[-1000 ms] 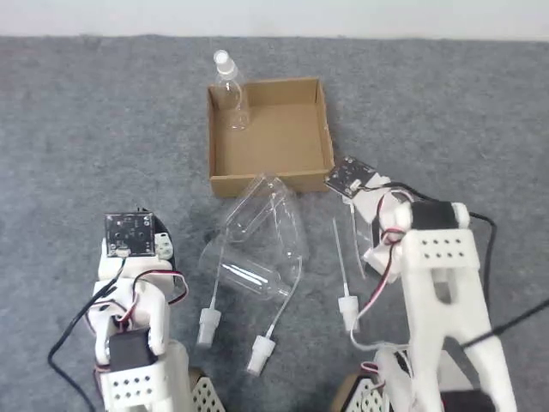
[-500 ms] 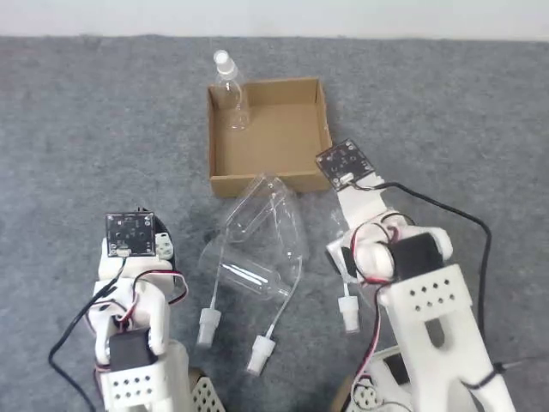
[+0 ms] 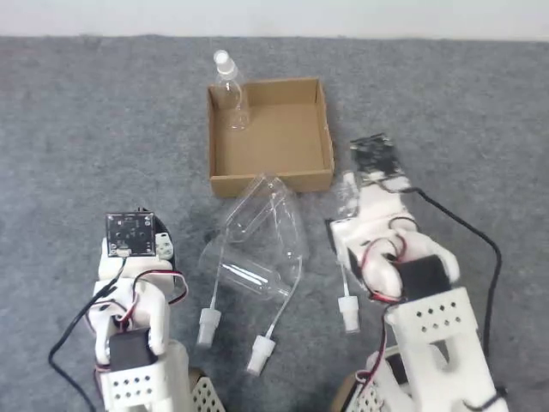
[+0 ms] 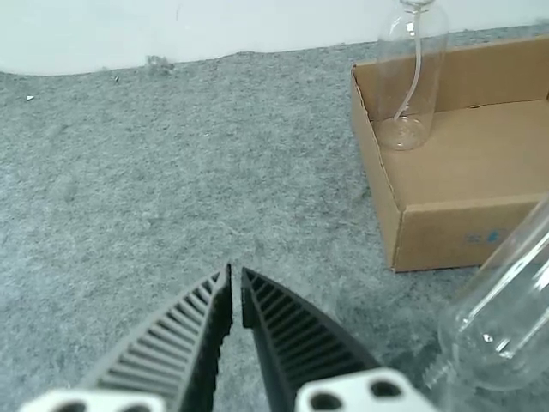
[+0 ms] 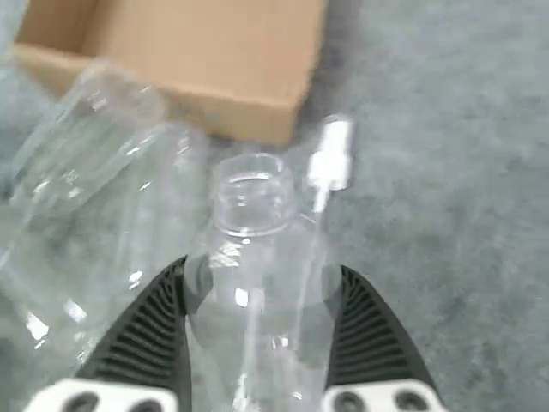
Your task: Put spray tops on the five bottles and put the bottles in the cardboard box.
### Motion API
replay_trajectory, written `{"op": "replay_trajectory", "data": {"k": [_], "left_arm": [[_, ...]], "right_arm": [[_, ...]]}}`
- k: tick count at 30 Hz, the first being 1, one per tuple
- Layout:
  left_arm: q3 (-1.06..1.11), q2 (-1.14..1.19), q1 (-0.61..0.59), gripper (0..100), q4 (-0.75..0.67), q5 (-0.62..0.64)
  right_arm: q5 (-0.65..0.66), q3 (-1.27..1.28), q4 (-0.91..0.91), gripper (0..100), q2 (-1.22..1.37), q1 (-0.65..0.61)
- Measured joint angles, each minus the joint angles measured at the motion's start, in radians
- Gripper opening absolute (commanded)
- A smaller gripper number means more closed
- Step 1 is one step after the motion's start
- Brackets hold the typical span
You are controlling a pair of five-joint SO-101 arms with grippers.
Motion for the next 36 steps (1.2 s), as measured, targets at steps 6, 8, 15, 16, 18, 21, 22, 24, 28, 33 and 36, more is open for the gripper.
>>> {"op": "replay_trajectory", "data": {"k": [6,8,15,16,18,21,22,24,28,33,36], "left_arm": [[0.000,0.000,0.000,1,0.000,0.000],[0.000,0.000,0.000,1,0.000,0.000],[0.000,0.000,0.000,1,0.000,0.000],[0.000,0.000,0.000,1,0.000,0.000],[0.000,0.000,0.000,1,0.000,-0.005],[0.000,0.000,0.000,1,0.000,-0.063],[-0.006,0.000,0.000,1,0.000,-0.080],[-0.035,0.000,0.000,1,0.000,-0.097],[-0.126,0.000,0.000,1,0.044,-0.103],[-0.310,0.000,0.057,1,0.199,-0.103],[-0.413,0.000,0.133,1,0.295,-0.103]], "right_arm": [[-0.003,0.141,-0.103,0.7,-0.167,0.124],[-0.005,0.187,-0.140,0.7,-0.224,0.155],[-0.008,0.310,-0.249,0.7,-0.397,0.282],[-0.011,0.322,-0.261,0.6,-0.417,0.298],[-0.037,0.350,-0.288,0.6,-0.456,0.327],[-0.068,0.381,-0.321,0.6,-0.494,0.367],[-0.074,0.388,-0.330,0.6,-0.502,0.381],[-0.092,0.404,-0.345,0.6,-0.519,0.407],[-0.127,0.428,-0.376,0.6,-0.540,0.456],[-0.137,0.462,-0.408,0.6,-0.568,0.493],[-0.137,0.466,-0.411,0.6,-0.588,0.508]]}}
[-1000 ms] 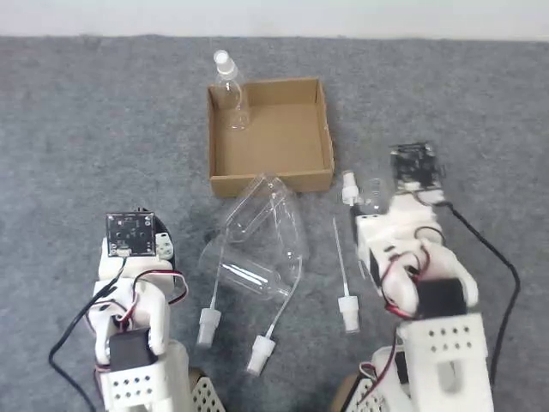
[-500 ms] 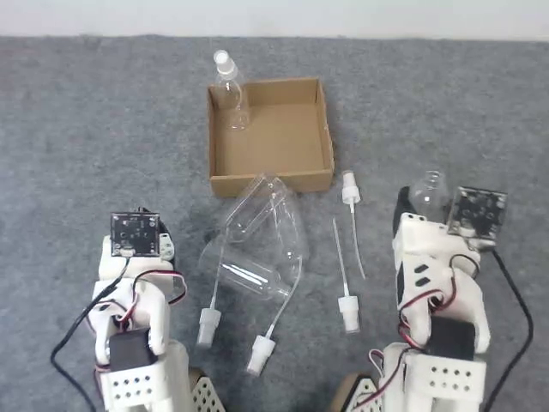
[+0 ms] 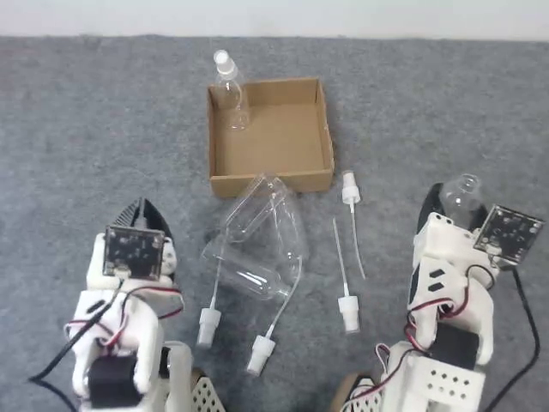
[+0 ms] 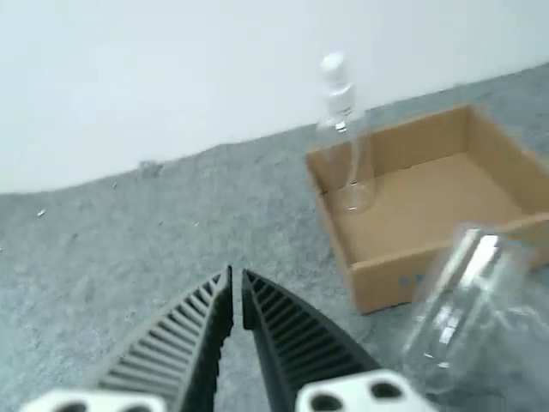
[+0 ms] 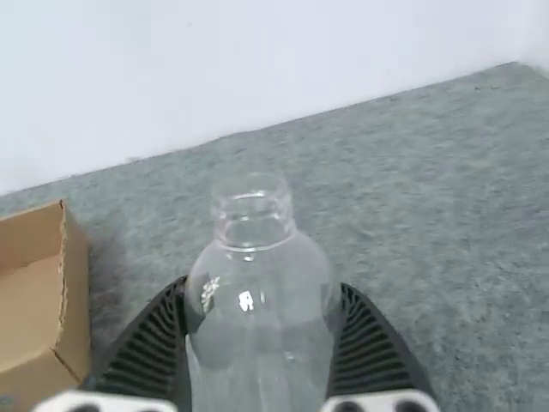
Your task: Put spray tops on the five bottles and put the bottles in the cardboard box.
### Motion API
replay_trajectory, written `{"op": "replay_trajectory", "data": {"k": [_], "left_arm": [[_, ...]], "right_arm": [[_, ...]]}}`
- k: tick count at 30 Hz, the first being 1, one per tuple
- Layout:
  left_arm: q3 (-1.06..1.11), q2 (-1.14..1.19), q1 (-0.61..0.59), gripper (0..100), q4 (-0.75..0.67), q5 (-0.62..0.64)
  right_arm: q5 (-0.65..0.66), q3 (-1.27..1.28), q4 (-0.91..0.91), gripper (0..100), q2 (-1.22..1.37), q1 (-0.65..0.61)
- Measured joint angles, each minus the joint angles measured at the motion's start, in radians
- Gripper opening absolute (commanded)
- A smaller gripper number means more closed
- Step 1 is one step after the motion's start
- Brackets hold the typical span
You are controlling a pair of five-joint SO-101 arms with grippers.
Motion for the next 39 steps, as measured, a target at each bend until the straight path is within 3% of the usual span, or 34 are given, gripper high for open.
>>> {"op": "replay_trajectory", "data": {"k": [11,17,21,39], "left_arm": [[-0.298,0.396,0.269,1,0.064,0.005],[-0.420,0.675,0.425,7,0.064,0.068],[-0.497,0.847,0.502,13,0.064,0.152],[-0.884,1.525,0.738,13,0.064,0.545]], "right_arm": [[0.000,0.029,0.000,0.6,-0.064,0.009],[-0.074,0.029,0.000,0.6,-0.123,0.097],[-0.083,0.057,0.000,0.6,-0.167,0.109],[-0.086,0.072,0.000,0.6,-0.195,0.114]]}}
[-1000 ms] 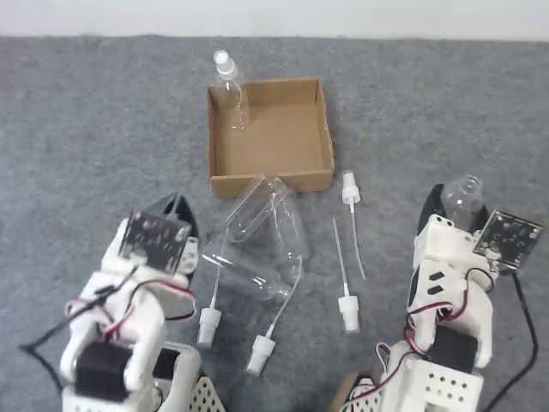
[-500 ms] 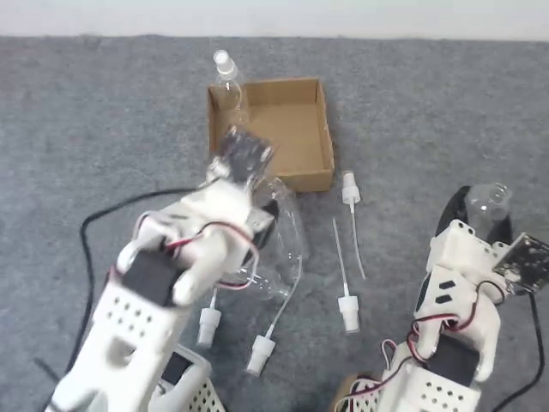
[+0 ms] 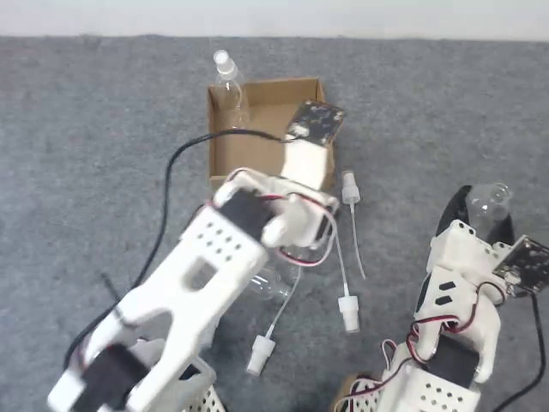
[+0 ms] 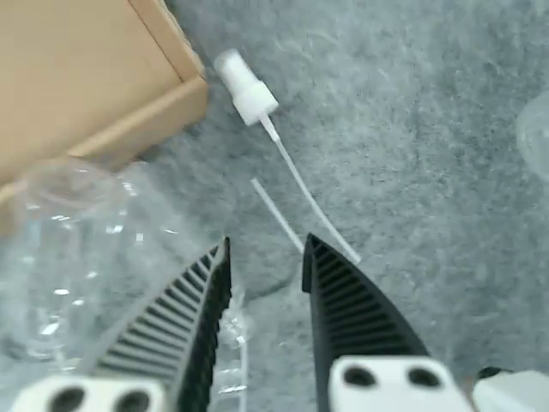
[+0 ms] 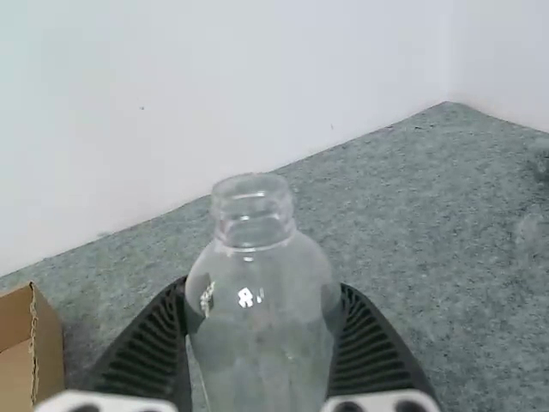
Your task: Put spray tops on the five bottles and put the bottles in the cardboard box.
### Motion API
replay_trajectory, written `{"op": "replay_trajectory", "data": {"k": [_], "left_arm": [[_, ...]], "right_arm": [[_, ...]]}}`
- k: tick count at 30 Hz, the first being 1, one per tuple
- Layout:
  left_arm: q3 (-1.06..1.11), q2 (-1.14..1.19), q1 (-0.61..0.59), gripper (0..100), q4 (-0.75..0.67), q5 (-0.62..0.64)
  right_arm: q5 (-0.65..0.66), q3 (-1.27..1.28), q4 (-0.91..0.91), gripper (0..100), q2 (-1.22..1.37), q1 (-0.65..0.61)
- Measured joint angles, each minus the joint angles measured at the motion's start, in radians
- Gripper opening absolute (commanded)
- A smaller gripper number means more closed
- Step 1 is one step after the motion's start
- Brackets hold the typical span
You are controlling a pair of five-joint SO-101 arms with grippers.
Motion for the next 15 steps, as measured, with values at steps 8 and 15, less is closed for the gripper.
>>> {"op": "replay_trajectory", "data": {"k": [8,15], "left_arm": [[-0.170,0.262,0.031,13,0.000,0.101],[-0.347,0.466,0.031,13,0.000,0.199]], "right_arm": [[0.000,0.000,0.000,0.6,0.000,0.000],[0.000,0.000,0.000,0.6,0.000,0.000]]}}
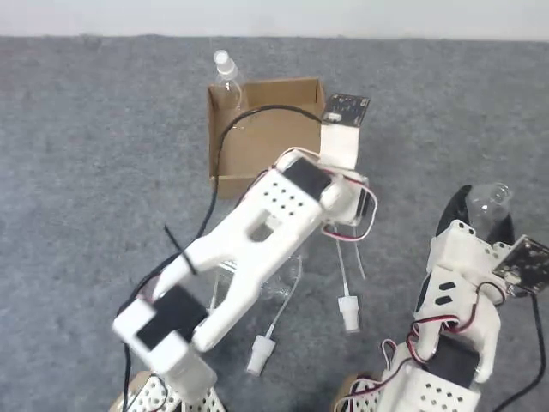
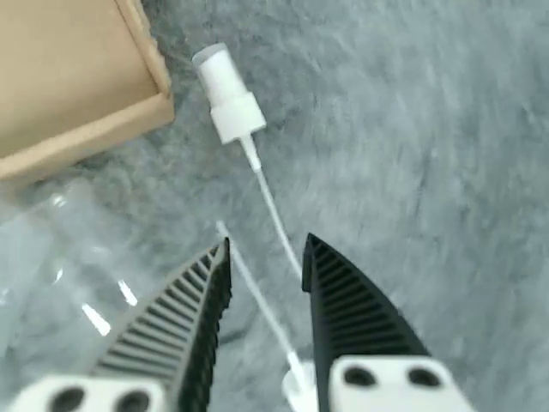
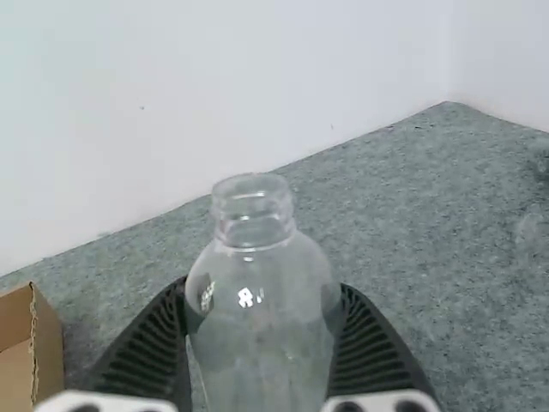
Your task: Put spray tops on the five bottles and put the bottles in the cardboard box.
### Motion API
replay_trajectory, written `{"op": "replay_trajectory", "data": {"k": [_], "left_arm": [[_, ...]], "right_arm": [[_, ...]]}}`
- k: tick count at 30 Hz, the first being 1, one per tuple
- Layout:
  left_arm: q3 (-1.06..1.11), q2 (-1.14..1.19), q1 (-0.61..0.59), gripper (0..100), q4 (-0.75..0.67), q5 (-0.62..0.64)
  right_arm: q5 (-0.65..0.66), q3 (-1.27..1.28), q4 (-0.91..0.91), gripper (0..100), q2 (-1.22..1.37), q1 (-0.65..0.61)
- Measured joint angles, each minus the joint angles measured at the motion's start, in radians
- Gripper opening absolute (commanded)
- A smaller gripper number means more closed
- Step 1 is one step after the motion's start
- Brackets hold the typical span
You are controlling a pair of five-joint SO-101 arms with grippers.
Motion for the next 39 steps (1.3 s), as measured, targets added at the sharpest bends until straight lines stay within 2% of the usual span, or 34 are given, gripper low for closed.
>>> {"op": "replay_trajectory", "data": {"k": [11,20,28,39], "left_arm": [[-0.275,0.345,0.000,13,0.000,0.029],[-0.451,0.531,-0.002,13,0.000,0.029],[-0.516,0.609,-0.066,13,0.000,0.029],[-0.516,0.612,-0.063,13,-0.008,0.029]], "right_arm": [[0.000,0.000,0.000,0.6,0.000,0.000],[0.000,0.000,0.000,0.6,0.000,0.000],[0.000,0.000,0.000,0.6,0.000,0.000],[0.000,0.000,0.000,0.6,0.000,0.000]]}}
